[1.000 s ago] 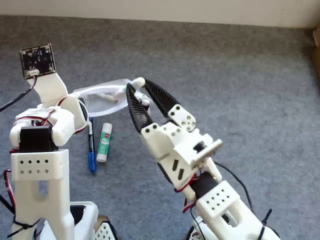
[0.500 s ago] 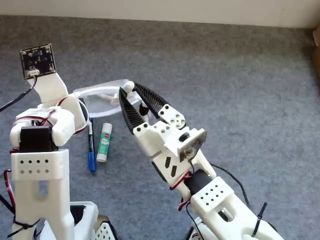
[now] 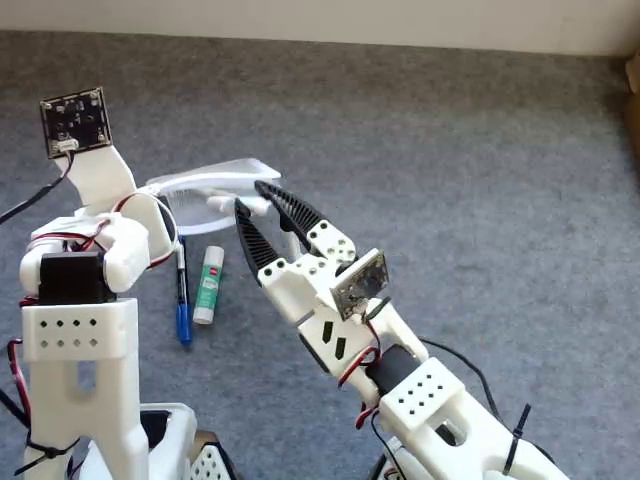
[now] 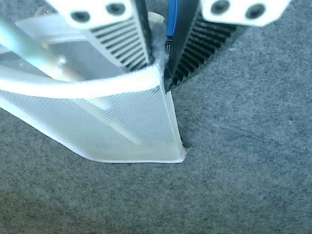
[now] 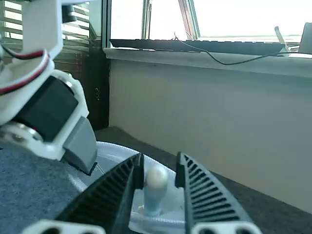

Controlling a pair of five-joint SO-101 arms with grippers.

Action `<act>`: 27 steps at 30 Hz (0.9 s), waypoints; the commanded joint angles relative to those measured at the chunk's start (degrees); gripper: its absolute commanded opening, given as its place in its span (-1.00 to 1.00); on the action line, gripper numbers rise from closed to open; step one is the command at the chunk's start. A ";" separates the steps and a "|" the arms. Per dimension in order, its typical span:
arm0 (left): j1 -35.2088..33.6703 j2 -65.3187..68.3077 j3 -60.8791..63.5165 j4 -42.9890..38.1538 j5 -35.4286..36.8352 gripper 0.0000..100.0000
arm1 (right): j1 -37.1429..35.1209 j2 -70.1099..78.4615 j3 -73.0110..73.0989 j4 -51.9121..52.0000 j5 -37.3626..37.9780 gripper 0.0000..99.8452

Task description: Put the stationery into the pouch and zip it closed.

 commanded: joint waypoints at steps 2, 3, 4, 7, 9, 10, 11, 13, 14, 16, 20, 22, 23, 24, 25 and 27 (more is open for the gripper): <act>-0.04 -0.04 0.22 -1.23 -0.62 -0.99 | -0.84 -0.31 -0.75 2.24 0.35 -0.70; -0.04 -0.04 0.22 -1.23 -0.62 -0.99 | -0.84 -0.31 -0.75 2.24 0.35 -0.70; -0.04 -0.04 0.22 -1.23 -0.62 -0.99 | -0.84 -0.31 -0.75 2.24 0.35 -0.70; -0.04 -0.04 0.22 -1.23 -0.62 -0.99 | -0.66 -0.31 -0.66 2.24 0.35 -0.70; -0.04 -0.04 0.22 -1.23 -0.62 -0.99 | -0.57 -0.31 -0.66 2.33 0.35 -0.70; -0.04 -0.04 0.22 -1.23 -0.62 -0.99 | -0.48 -0.31 -0.48 2.33 0.35 -0.70; -0.04 -0.04 0.22 -1.23 -0.62 -0.99 | -0.48 -0.31 0.13 2.33 0.35 -0.70; -0.04 -0.04 0.22 -1.23 -0.62 -0.99 | -0.48 -0.31 0.92 2.33 0.35 -0.70; -0.13 -0.04 0.22 -1.23 -0.62 -0.99 | -0.48 -0.31 1.19 2.33 0.35 -0.70; -1.71 -0.13 -0.22 -1.23 -0.53 -0.99 | -0.48 -0.31 0.92 4.79 0.35 -0.70; -7.43 -0.13 -2.51 -1.23 -0.18 -0.99 | -0.48 -0.31 0.04 16.31 -4.40 -0.70; -10.24 -0.13 -3.56 -1.23 -0.09 -0.99 | -0.48 -0.04 -3.12 22.20 -9.76 -0.70; -11.30 -0.13 -4.09 -1.23 -0.09 -0.99 | -0.48 0.13 -4.62 25.98 -11.43 -0.70; -12.18 -0.13 -4.53 -1.23 0.00 -0.99 | -0.48 0.22 -6.20 29.85 -12.57 -0.70; -13.05 -0.13 -4.88 -1.23 0.26 -0.99 | -0.66 0.22 -7.78 33.80 -13.45 -0.70; -14.99 -0.13 -5.67 -1.23 2.37 -0.99 | -0.84 0.22 -11.03 40.13 -14.95 -0.70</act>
